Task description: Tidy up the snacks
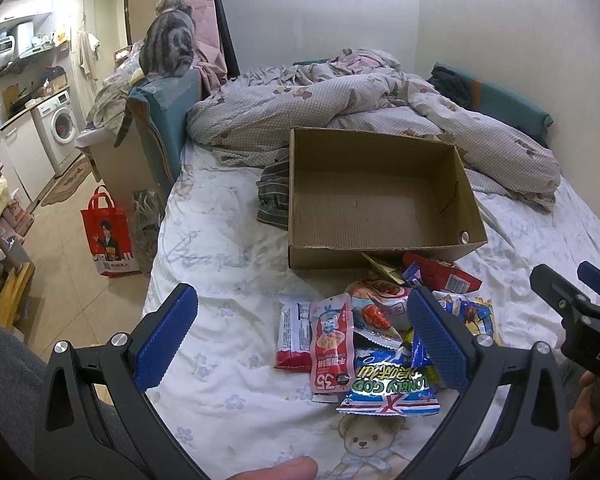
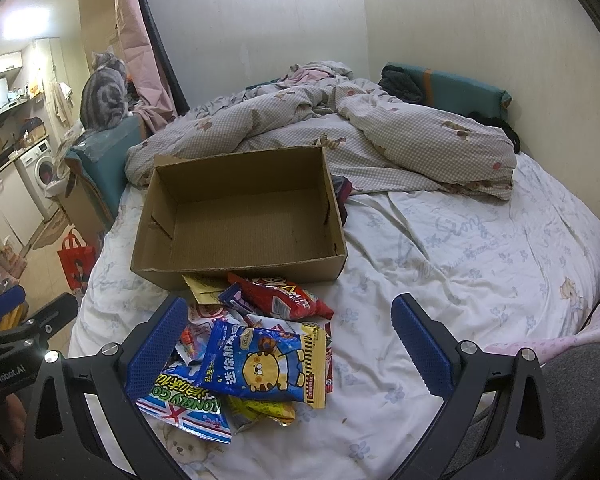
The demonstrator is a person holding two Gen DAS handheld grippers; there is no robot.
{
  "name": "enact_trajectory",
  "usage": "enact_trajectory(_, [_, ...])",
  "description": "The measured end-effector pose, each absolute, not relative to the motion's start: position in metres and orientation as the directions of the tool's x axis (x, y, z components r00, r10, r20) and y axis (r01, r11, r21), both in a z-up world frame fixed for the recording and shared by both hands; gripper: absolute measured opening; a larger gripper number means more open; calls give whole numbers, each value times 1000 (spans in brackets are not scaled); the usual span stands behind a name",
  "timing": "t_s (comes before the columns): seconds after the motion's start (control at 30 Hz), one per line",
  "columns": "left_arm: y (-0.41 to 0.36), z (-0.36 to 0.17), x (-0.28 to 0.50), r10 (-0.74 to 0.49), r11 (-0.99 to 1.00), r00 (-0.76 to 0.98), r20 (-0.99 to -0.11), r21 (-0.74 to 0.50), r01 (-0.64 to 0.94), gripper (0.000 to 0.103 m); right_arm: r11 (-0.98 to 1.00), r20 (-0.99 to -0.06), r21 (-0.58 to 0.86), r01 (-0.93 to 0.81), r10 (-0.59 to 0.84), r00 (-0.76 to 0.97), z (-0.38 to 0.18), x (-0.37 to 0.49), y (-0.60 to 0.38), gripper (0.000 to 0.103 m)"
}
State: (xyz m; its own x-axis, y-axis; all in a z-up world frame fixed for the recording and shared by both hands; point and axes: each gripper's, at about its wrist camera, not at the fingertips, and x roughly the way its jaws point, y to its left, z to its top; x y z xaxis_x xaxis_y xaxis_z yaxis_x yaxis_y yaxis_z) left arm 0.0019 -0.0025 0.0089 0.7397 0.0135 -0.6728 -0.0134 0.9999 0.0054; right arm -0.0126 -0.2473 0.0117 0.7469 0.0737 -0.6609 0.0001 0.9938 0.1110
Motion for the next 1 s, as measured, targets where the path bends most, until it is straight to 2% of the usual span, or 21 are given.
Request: enact_trajectory(1.0, [-4, 9, 2, 11, 1000, 742, -670, 4, -11, 103, 994, -659, 105, 10, 62, 749, 12, -12, -245, 103])
